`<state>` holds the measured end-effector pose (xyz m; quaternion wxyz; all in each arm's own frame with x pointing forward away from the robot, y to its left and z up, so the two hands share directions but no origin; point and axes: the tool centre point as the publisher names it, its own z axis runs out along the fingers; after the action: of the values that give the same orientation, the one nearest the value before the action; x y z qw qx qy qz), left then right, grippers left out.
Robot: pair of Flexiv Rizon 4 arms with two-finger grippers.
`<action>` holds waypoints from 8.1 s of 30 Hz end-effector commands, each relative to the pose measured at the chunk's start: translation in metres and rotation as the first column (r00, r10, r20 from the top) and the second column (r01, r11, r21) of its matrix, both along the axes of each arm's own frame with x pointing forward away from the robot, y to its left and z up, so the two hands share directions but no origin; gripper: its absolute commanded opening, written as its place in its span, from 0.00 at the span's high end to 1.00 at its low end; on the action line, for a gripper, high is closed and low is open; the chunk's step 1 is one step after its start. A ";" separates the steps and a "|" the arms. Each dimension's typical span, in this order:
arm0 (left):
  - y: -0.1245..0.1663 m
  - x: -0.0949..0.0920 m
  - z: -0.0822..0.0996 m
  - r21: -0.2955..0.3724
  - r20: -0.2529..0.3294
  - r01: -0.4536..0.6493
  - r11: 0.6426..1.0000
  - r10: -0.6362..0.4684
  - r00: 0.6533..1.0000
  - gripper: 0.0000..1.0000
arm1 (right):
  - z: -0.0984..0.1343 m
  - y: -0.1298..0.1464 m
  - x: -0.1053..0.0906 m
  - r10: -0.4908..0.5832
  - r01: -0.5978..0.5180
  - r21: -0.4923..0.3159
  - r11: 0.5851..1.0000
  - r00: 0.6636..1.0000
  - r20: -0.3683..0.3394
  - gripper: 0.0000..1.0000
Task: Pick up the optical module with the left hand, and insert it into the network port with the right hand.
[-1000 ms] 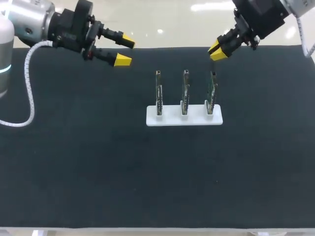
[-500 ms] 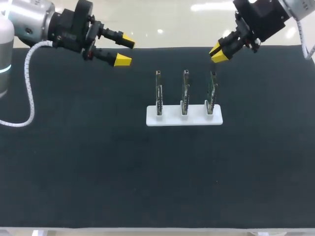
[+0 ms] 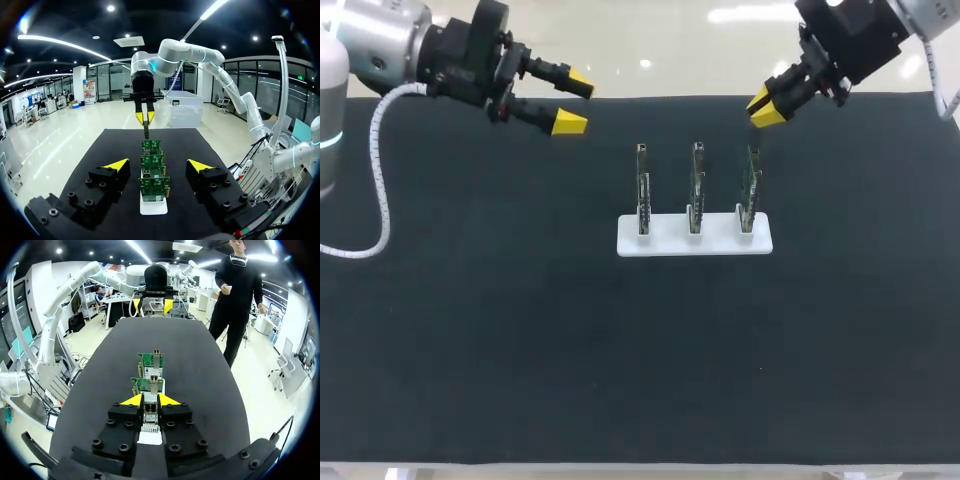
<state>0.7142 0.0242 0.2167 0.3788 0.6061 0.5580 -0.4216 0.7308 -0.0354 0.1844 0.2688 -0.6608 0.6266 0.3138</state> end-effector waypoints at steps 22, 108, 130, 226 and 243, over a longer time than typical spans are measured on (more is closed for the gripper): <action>-0.001 0.001 0.000 0.004 -0.001 0.000 1.000 0.000 1.000 0.00 | -0.007 0.002 -0.001 -0.003 0.003 0.007 1.000 1.000 0.010 1.00; -0.001 0.001 0.000 0.004 -0.001 0.000 1.000 0.000 1.000 0.00 | -0.003 0.000 -0.005 0.009 -0.009 0.022 1.000 1.000 0.013 1.00; -0.001 0.001 0.000 0.004 -0.001 0.000 1.000 0.000 1.000 0.00 | -0.001 0.001 -0.002 -0.003 0.003 0.030 1.000 1.000 0.013 1.00; -0.001 0.001 0.000 0.004 -0.001 0.000 1.000 0.000 1.000 0.00 | -0.001 0.003 0.000 -0.028 0.029 0.025 0.999 1.000 -0.011 1.00; -0.001 0.001 0.000 0.004 -0.001 0.000 1.000 0.000 1.000 0.00 | -0.003 0.002 -0.001 -0.027 0.027 0.028 0.999 1.000 -0.010 1.00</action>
<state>0.7142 0.0243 0.2166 0.3788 0.6061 0.5580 -0.4216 0.7306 -0.0333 0.1825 0.2788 -0.6474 0.6319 0.3223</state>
